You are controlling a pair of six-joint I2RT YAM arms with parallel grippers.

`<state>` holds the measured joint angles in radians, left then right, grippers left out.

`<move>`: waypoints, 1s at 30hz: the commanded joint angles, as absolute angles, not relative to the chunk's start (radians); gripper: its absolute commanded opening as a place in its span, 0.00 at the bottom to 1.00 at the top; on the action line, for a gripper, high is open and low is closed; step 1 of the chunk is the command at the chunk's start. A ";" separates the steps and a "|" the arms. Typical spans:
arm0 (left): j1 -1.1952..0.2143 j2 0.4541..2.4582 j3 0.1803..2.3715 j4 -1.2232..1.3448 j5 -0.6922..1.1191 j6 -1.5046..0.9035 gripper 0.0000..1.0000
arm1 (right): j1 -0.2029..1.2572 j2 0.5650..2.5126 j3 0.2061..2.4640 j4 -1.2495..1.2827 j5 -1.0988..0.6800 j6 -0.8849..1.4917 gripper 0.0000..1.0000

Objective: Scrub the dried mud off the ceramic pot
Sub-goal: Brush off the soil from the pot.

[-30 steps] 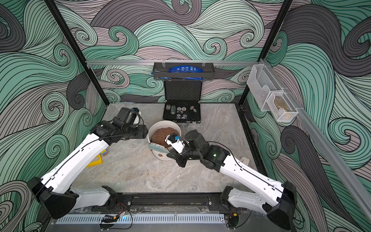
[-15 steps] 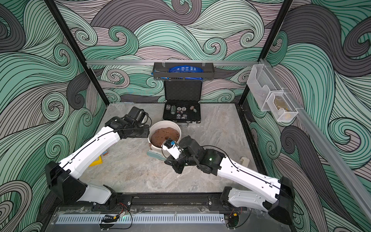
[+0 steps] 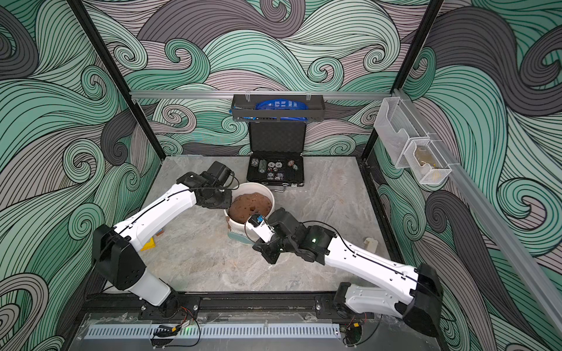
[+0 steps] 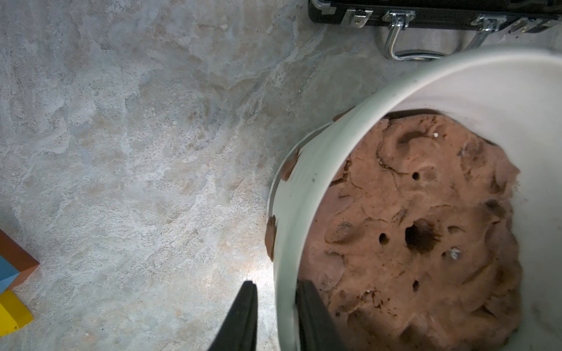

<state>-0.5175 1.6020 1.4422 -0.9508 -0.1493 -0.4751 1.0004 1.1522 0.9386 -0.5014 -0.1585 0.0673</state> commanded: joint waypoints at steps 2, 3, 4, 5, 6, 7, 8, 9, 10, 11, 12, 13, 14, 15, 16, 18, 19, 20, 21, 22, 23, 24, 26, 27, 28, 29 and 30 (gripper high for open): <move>-0.516 1.616 1.479 -0.992 -0.162 -0.499 0.25 | 1.007 1.172 0.923 -0.490 -0.136 0.092 0.00; -0.517 1.619 1.478 -0.994 -0.163 -0.503 0.25 | 1.007 1.179 0.923 -0.489 -0.133 0.097 0.00; -0.516 1.621 1.475 -0.995 -0.163 -0.504 0.24 | 1.007 1.185 0.924 -0.490 -0.129 0.101 0.00; -0.517 1.625 1.473 -0.995 -0.160 -0.505 0.24 | 1.007 1.191 0.925 -0.491 -0.125 0.105 0.00; -0.516 1.628 1.473 -0.996 -0.159 -0.507 0.24 | 1.006 1.198 0.929 -0.493 -0.122 0.108 0.00; -0.518 1.634 1.474 -0.998 -0.156 -0.506 0.21 | 1.006 1.205 0.930 -0.495 -0.117 0.110 0.00; -0.518 1.638 1.475 -0.999 -0.154 -0.505 0.20 | 1.007 1.213 0.934 -0.496 -0.110 0.112 0.00; -0.520 1.641 1.474 -1.001 -0.156 -0.506 0.19 | 1.005 1.219 0.937 -0.496 -0.105 0.113 0.00; -0.519 1.644 1.473 -1.000 -0.155 -0.506 0.19 | 1.007 1.225 0.937 -0.491 -0.102 0.111 0.00; -0.519 1.645 1.472 -1.000 -0.156 -0.506 0.18 | 1.007 1.232 0.937 -0.486 -0.097 0.112 0.00; -0.520 1.645 1.472 -1.000 -0.156 -0.508 0.17 | 1.008 1.235 0.936 -0.480 -0.092 0.115 0.00; -0.519 1.646 1.473 -1.000 -0.156 -0.509 0.15 | 1.008 1.237 0.931 -0.472 -0.086 0.120 0.00; -0.520 1.647 1.474 -1.002 -0.157 -0.513 0.13 | 1.008 1.243 0.930 -0.466 -0.077 0.127 0.00; -0.520 1.649 1.474 -1.003 -0.156 -0.514 0.13 | 1.008 1.248 0.929 -0.464 -0.075 0.135 0.00; -0.521 1.648 1.475 -1.004 -0.155 -0.518 0.13 | 1.008 1.256 0.929 -0.465 -0.074 0.143 0.00; -0.522 1.650 1.478 -1.007 -0.154 -0.524 0.12 | 1.012 1.266 0.923 -0.460 -0.060 0.166 0.00; -0.524 1.648 1.476 -1.007 -0.155 -0.526 0.12 | 1.015 1.269 0.917 -0.456 -0.042 0.180 0.00; -0.524 1.647 1.476 -1.009 -0.156 -0.528 0.11 | 1.019 1.273 0.915 -0.453 -0.024 0.192 0.00; -0.526 1.647 1.476 -1.009 -0.159 -0.531 0.11 | 1.019 1.277 0.914 -0.451 -0.012 0.202 0.00; -0.526 1.647 1.476 -1.013 -0.160 -0.533 0.10 | 1.025 1.282 0.917 -0.452 0.006 0.215 0.00; -0.527 1.648 1.477 -1.015 -0.162 -0.537 0.10 | 1.035 1.288 0.920 -0.448 0.023 0.228 0.00; -0.528 1.647 1.477 -1.018 -0.164 -0.541 0.10 | 1.049 1.292 0.923 -0.443 0.040 0.241 0.00; -0.530 1.646 1.475 -1.017 -0.164 -0.545 0.10 | 1.078 1.305 0.923 -0.425 0.085 0.269 0.00; -0.531 1.645 1.476 -1.018 -0.164 -0.545 0.10 | 1.091 1.315 0.923 -0.422 0.115 0.285 0.00; -0.532 1.645 1.478 -1.019 -0.165 -0.546 0.10 | 1.101 1.325 0.922 -0.422 0.140 0.299 0.00; -0.532 1.645 1.480 -1.019 -0.165 -0.547 0.10 | 1.106 1.335 0.927 -0.428 0.167 0.317 0.00; -0.532 1.644 1.482 -1.019 -0.166 -0.548 0.10 | 1.109 1.352 0.933 -0.442 0.198 0.339 0.00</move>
